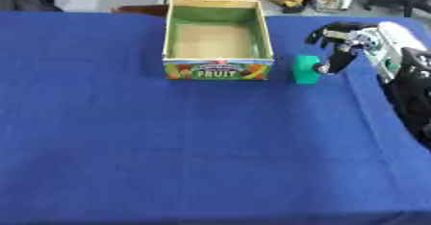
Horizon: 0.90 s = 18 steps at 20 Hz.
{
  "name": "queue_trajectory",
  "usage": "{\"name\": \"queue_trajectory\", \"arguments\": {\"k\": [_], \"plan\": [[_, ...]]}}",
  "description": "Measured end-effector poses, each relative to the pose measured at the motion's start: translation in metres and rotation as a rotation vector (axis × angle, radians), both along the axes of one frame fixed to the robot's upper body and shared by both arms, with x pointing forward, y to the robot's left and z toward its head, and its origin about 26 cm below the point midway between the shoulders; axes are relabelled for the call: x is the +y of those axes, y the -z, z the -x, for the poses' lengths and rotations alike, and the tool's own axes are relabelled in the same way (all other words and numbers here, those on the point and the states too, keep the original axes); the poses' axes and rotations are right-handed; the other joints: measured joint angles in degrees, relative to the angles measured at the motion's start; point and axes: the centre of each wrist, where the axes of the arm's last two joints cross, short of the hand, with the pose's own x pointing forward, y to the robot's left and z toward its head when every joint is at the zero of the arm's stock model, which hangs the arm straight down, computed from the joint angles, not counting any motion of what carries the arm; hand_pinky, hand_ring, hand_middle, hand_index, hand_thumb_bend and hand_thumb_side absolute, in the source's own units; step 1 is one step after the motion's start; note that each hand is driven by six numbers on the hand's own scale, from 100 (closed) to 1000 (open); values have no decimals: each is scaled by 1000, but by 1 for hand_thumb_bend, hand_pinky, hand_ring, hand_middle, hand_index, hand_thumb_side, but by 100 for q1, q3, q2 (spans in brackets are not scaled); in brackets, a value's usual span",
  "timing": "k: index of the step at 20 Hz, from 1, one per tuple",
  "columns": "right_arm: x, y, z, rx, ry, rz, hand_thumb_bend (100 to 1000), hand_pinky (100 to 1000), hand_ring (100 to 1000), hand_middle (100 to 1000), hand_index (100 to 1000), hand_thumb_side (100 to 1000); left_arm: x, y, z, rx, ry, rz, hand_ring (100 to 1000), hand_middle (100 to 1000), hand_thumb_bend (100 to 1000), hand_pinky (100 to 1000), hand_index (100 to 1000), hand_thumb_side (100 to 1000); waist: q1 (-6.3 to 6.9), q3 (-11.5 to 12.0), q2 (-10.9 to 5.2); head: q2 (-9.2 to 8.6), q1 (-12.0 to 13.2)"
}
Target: Pick up objects on the table and place them in the box.
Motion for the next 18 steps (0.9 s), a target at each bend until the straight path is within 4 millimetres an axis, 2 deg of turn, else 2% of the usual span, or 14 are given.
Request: {"name": "queue_trajectory", "arguments": {"k": [15,18], "plan": [[7,10,-4,50,-28,28,228,679,824,848,917,100,0,0,0,0,0,0,802,714,612,662,799,699,22,1,2,0,-24],[7,9,-5,53,-34,32,256,679,824,846,918,100,0,0,0,0,0,0,802,714,613,662,799,699,24,1,2,0,-35]]}}
